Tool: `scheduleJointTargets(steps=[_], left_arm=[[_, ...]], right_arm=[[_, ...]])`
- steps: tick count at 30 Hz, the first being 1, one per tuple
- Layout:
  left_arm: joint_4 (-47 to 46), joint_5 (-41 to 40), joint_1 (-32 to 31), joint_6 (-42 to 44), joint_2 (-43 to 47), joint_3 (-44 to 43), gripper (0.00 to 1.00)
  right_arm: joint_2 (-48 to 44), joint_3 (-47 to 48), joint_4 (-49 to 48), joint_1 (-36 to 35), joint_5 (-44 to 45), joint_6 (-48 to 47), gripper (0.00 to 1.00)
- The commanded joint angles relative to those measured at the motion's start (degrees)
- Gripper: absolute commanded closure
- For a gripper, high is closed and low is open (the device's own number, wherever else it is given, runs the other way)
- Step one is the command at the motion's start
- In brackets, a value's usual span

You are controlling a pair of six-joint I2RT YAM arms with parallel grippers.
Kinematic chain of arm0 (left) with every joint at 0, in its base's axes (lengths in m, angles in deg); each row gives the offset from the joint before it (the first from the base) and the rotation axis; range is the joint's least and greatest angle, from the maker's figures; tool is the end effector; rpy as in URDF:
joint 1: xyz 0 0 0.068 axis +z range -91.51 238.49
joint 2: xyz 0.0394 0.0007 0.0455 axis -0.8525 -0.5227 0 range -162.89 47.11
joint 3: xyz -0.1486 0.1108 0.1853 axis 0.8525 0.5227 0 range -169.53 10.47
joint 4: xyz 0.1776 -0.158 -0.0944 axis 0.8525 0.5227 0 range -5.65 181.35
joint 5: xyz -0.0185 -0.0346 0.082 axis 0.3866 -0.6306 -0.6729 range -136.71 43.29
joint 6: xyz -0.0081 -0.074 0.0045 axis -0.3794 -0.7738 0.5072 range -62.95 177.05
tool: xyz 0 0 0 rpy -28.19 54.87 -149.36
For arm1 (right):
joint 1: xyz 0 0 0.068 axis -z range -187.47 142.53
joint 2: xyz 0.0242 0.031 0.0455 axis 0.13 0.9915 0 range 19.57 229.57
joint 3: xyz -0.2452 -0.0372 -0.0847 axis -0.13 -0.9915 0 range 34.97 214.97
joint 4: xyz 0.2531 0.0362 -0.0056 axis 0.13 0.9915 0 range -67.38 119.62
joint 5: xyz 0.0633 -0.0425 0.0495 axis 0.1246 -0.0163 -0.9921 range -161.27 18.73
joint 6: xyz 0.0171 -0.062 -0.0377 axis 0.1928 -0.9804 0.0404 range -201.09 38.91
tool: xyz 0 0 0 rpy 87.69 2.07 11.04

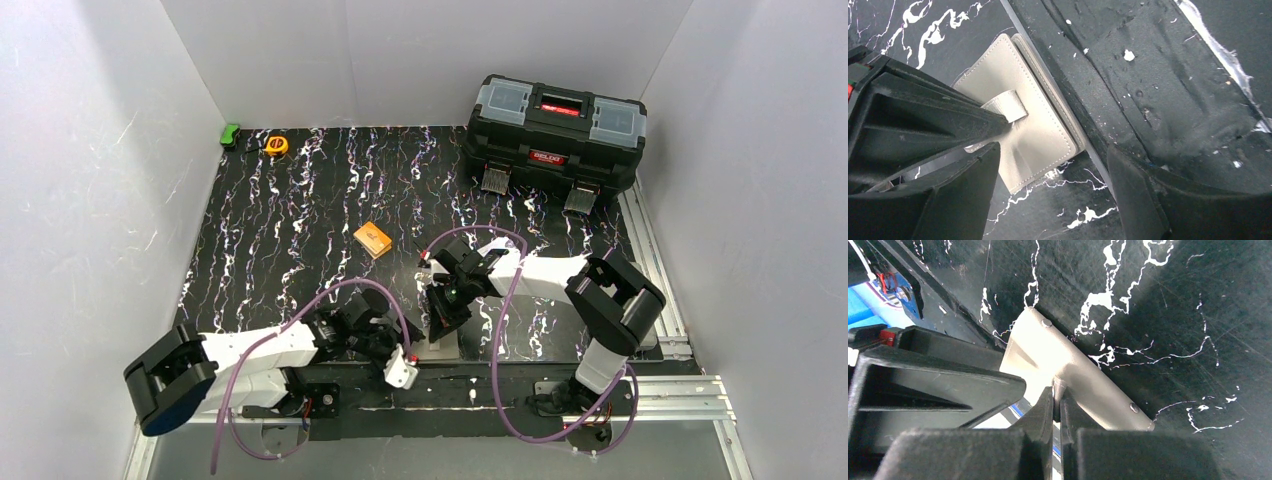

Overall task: Put the credit cards into the card holder
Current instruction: Close the card holder at the center of the board.

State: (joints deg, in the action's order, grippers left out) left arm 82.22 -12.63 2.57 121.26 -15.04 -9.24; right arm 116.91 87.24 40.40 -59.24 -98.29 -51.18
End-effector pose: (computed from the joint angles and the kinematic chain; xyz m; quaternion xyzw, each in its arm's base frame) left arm 0.0913 -0.1974 0.1388 0.8133 0.3263 -0.2362 0.4199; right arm 0.1773 0.2710 0.1221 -0.2330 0.9176 0.3210 0.0242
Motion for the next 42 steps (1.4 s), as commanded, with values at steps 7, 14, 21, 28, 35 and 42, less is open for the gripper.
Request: scheduleJointTargets(steps=[7,14,21,28,35,42], left_arm=[[-15.7,-7.8,-5.5,0.9,-9.4,3.5,0.35],[-18.8,-17.1,-7.0,-2.9,-6.2,-1.9,0.71],[-10.7,-20.9,-4.1,-9.7,-3.9,-11.6,1.00],[-0.3,-19.0,1.0,-19.8,-1.6,-18.2,1.00],[8.9,-8.2,11.2,-32.1,-3.9,-25.8,1.00],[15.6,4.6,11.9,-29.8,-10.5,-27.2,1.00]], right_arm=[[-0.7,-4.2,-0.4,-0.4,-0.5,-1.3,0.99],[0.2,-2.4,1.9,-0.4,-3.3,-3.1,0.99],[-1.3,3.1,5.7,0.3,-2.0,-3.6,0.92],[-7.0,4.8,7.5,4.5,0.5,-3.2,0.45],[-13.4,3.6,7.0,11.1,-0.3,-2.8,0.24],[-13.0,0.9,7.0,11.6,0.3,-3.0,0.20]])
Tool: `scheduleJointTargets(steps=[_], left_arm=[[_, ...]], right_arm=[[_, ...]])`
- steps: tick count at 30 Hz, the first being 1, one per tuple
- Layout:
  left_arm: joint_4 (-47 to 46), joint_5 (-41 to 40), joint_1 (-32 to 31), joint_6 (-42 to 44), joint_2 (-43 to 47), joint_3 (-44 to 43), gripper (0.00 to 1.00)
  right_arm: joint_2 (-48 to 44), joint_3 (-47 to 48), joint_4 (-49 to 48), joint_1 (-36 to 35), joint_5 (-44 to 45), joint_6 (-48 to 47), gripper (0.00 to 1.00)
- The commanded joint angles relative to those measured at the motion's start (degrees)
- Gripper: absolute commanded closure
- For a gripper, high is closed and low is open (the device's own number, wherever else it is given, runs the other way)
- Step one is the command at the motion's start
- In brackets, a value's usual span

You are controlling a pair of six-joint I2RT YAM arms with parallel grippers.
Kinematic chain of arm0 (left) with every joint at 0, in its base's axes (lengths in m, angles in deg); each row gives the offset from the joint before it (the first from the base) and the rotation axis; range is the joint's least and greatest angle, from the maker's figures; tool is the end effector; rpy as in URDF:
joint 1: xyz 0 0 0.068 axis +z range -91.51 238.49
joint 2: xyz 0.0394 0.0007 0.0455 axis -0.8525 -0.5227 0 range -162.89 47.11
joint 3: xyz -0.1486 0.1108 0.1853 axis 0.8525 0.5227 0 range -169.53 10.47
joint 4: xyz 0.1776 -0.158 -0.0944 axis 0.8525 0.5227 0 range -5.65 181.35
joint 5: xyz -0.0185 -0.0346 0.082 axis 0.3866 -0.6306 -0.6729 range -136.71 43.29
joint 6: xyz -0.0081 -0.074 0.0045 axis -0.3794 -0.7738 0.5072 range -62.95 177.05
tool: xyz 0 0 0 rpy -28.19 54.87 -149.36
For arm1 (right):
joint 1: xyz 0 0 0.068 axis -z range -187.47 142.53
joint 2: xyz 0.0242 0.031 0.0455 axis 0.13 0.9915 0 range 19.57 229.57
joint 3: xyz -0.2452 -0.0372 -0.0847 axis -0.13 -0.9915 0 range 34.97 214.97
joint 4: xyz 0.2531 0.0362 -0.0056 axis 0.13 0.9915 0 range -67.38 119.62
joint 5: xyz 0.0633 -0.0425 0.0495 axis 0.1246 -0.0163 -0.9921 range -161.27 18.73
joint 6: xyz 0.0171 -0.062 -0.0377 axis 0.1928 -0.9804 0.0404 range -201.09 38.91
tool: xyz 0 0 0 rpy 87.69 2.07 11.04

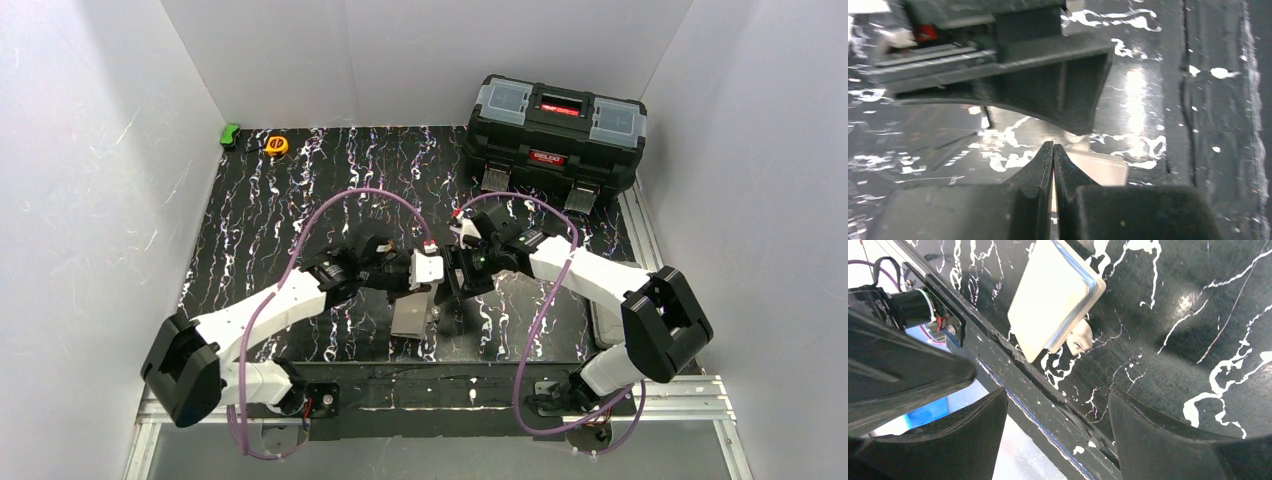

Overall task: Put the credit cards into the card holder
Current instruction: Close the card holder at the center of the board.

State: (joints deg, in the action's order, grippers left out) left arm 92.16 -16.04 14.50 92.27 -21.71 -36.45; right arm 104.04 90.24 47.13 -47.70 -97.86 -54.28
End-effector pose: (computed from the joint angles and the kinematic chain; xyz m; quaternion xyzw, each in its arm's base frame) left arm 0.1821 -0.2199 0.2526 0.6339 0.5579 -0.2651 0.4654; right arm 0.2188 0.2218 0.1963 -0.1792 0.9101 0.3495 0.1320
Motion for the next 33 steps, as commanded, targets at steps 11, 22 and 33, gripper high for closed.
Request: scheduleJointTargets(steps=[11,22,33], left_arm=[[14.6,7.6,10.0,3.7,-6.8,-2.8,1.00],[9.8,9.9,5.1,12.3,-7.8,3.7,1.00],[8.6,-1.8,-1.8,17.9,-16.6,2.7,1.00]], right_arm=[[-0.2,-4.7,-0.6,0.1,4.8,0.6,0.21],[4.1,1.8,-1.2,-1.0,3.7,4.6,0.28],[3.9,-0.8,2.3,-0.1,7.1,7.1,0.52]])
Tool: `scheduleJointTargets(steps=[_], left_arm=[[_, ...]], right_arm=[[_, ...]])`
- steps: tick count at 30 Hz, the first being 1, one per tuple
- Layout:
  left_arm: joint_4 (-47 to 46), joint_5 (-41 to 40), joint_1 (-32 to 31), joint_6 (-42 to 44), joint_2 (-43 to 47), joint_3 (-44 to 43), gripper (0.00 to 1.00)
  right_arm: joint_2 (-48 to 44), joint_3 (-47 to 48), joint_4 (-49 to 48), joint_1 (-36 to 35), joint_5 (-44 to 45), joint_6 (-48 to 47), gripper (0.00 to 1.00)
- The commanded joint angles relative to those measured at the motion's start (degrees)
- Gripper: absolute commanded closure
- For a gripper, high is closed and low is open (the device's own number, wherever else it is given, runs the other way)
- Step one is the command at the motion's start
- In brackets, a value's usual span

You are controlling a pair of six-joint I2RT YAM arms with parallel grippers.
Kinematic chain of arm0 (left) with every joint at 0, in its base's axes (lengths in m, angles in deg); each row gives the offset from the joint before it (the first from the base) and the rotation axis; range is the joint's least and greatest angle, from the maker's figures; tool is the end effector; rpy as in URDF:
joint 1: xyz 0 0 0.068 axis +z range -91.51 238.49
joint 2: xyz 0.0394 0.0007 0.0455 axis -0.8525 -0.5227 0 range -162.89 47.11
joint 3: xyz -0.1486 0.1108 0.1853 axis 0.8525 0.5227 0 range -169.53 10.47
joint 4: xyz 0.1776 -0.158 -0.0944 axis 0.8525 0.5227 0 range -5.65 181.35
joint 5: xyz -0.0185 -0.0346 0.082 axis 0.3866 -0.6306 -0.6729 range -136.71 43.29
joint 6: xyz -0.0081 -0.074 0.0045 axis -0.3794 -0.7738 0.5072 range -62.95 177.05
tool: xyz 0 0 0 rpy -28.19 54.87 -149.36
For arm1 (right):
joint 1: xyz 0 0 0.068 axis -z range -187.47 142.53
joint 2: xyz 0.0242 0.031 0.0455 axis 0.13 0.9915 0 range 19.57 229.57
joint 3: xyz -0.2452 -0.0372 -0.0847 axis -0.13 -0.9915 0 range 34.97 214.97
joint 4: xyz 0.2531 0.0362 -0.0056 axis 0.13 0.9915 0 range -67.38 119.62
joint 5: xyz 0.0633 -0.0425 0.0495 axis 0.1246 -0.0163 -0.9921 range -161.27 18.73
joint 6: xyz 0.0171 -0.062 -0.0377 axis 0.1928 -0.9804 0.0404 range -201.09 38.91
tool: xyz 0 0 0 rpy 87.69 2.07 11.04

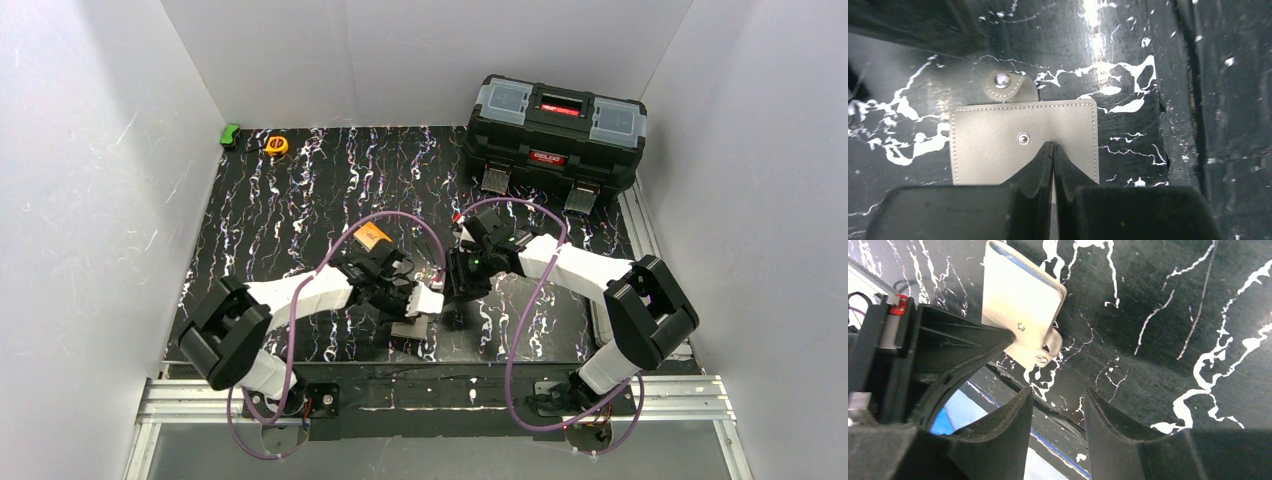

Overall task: Put the credit cards into the card holder
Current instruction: Close the card holder at the center of the board.

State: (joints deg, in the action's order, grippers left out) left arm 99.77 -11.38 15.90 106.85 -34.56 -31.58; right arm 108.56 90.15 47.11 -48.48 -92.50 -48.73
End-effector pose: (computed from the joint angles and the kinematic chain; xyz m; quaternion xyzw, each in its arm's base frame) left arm 0.1798 -0.2142 0.1551 0.7190 0.5634 -0.2709 0.3038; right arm 0.2243 0.2250 0.1707 -0.1215 0.9390 0.3025 0.1094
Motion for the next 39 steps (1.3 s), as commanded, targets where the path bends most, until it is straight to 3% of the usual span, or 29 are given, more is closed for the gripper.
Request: scheduleJointTargets(steps=[1,7,12,15,17,20,24,26,27,28,29,30,31,33,34,36,39], left_arm=[[2.1,-8.7,-4.7,3.5,-5.5,-3.1,1.00],[4.3,-11.7,-7.4,1.9,-9.7,-6.4,1.00],[6.9,-12.0,-8.2,-4.0,-9.0,-9.7,1.00],[9.6,-13.3,-8.1,-9.5,-7.8,-14.0,1.00],[12.3,-13.9,-7.9,-13.0,-7.1,-18.0,1.00],[17.4,-15.3,-7.1,-17.8,-6.8,-25.3,0.97],[24.5,-18.0,-3.1,-22.3,-6.1,-34.7,0.58],[29.5,-18.7,0.0,-22.3,-6.1,-40.2,0.49],[32.8,-17.0,2.2,-22.3,-6.1,-42.4,0.38],[35.5,-14.9,5.1,-22.4,-6.1,-44.5,0.13],[38.0,-12.9,7.9,-22.9,-6.2,-46.2,0.02],[40.1,-11.7,10.9,-23.4,-6.3,-47.4,0.02],[41.8,-11.1,13.5,-23.8,-6.4,-48.3,0.02],[42.7,-9.9,18.0,-25.1,-6.4,-48.1,0.02],[42.5,-9.7,19.7,-25.8,-6.3,-47.4,0.02],[42.8,-8.7,21.9,-26.6,-6.3,-45.5,0.02],[45.3,-9.7,22.2,-25.2,-8.2,-41.8,0.02]], right_arm=[[-1.2,-1.3,2.4,1.1,2.0,1.8,0.55],[-4.6,-3.3,4.3,4.6,5.5,2.7,0.62],[-5.4,-4.5,7.3,9.7,8.5,3.8,0.81],[-5.0,-4.2,10.9,11.2,14.7,4.8,0.84],[-4.3,-3.3,14.0,11.4,19.9,5.4,0.97],[-4.3,-1.7,17.6,11.4,26.3,7.2,0.99],[-7.0,-1.9,17.4,11.4,27.0,8.1,0.99],[-6.7,-1.8,17.5,11.6,24.2,9.1,0.99],[-5.7,-1.5,17.5,12.0,20.6,8.3,0.99],[-4.5,-1.3,17.3,12.5,15.8,6.8,0.99],[-3.7,-1.1,17.3,12.7,12.6,6.0,0.99],[-4.1,-1.2,17.0,12.2,12.0,5.9,0.99],[-5.2,-1.1,16.8,11.2,13.7,6.3,0.87],[-7.2,0.4,18.2,8.8,18.5,7.2,0.34],[-7.4,2.1,19.9,7.6,20.5,7.5,0.22],[-7.1,5.1,21.7,4.6,20.9,7.5,0.16],[-5.7,8.9,21.7,0.6,20.8,8.5,0.17]])
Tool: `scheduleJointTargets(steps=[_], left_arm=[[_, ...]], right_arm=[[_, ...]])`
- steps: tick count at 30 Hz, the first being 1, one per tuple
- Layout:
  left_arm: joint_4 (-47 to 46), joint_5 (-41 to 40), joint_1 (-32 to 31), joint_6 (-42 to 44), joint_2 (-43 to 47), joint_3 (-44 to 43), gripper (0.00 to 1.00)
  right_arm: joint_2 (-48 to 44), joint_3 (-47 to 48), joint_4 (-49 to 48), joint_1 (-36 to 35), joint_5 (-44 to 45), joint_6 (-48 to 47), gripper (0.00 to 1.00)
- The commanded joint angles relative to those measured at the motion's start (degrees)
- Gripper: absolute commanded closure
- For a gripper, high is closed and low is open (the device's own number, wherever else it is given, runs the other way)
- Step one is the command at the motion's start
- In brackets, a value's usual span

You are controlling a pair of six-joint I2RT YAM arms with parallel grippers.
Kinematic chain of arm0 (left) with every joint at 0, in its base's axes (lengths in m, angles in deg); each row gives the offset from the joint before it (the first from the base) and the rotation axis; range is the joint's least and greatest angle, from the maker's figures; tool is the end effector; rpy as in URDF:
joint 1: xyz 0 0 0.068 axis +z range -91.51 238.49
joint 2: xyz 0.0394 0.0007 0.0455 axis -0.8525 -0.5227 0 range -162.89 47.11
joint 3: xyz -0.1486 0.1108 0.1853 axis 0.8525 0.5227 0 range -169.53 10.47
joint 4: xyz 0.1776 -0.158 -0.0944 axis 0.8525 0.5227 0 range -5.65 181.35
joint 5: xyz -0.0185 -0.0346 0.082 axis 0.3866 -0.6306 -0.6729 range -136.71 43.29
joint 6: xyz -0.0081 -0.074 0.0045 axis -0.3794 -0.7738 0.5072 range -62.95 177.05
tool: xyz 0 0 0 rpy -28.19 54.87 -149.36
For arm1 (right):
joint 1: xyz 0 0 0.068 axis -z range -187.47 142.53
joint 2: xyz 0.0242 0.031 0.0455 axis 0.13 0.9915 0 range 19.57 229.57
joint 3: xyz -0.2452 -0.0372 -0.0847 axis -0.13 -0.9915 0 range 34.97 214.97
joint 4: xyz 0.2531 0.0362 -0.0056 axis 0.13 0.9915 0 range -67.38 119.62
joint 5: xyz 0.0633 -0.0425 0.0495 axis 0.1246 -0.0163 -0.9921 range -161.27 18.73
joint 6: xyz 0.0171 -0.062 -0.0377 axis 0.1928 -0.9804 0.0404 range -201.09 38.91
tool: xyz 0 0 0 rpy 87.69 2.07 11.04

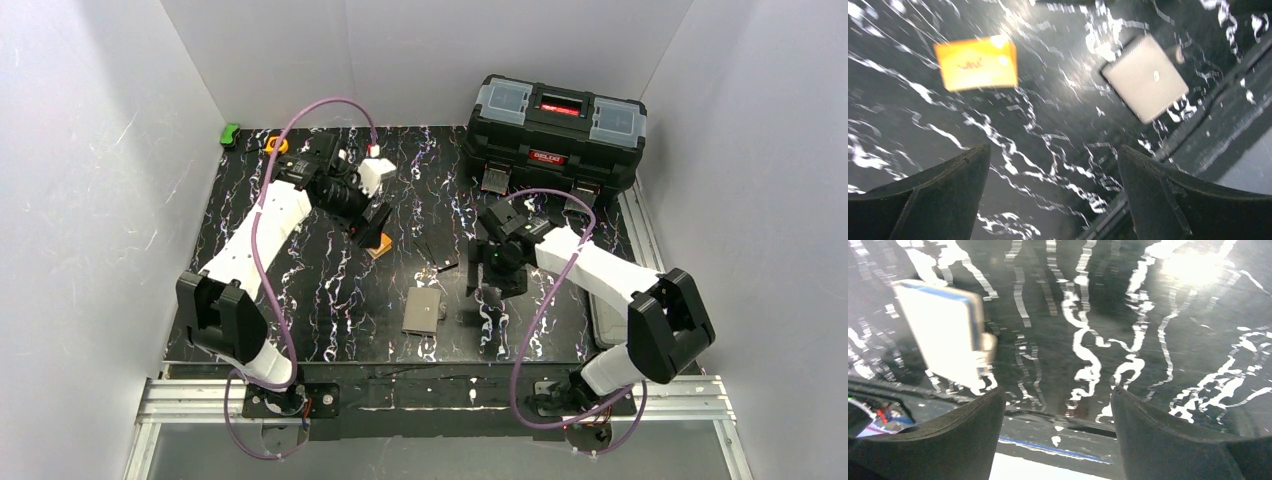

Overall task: Put the credit cards into the card holder
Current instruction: Close the card holder at the center of the board.

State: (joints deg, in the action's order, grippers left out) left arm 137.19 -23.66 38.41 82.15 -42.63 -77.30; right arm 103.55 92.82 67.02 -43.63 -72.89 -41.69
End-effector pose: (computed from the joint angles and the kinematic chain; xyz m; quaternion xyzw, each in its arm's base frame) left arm 0.3068 -0.1381 0.3106 0.4145 0.8392 -0.1773 0.3042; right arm 0.2249 0.1665 0.1849 0.0255 0.9852 0.1146 0.1251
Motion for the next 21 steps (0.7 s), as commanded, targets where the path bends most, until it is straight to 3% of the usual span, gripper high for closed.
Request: scheduleJointTargets(steps=[1,5,11,14,21], left_arm=[[9.1,2.1,-0.4,-0.4,-1.2,4.5,0.02],[6.4,3.6,-0.3,3.4,-0.9,10.5,0.02],[-19.8,10.2,-0.6,11.2,19.4,36.8,0.02],[-21.0,10.0,-0.8,11.0,19.9,39.6,0.02],[-22.7,11.8,-0.8,14.0,21.0,43.8,0.02]], right_arm=[[0.4,7.8,1.9,-5.5,1.0,1.9,0.19],[7.0,14.5,3.1,-9.2,0.6,3.6,0.33],[12.8,18.0,2.3,-10.9,-2.5,6.7,0.48],[16.2,19.5,3.3,-11.9,-2.8,6.7,0.49],[20.1,20.7,4.8,-14.6,-2.9,6.3,0.40]])
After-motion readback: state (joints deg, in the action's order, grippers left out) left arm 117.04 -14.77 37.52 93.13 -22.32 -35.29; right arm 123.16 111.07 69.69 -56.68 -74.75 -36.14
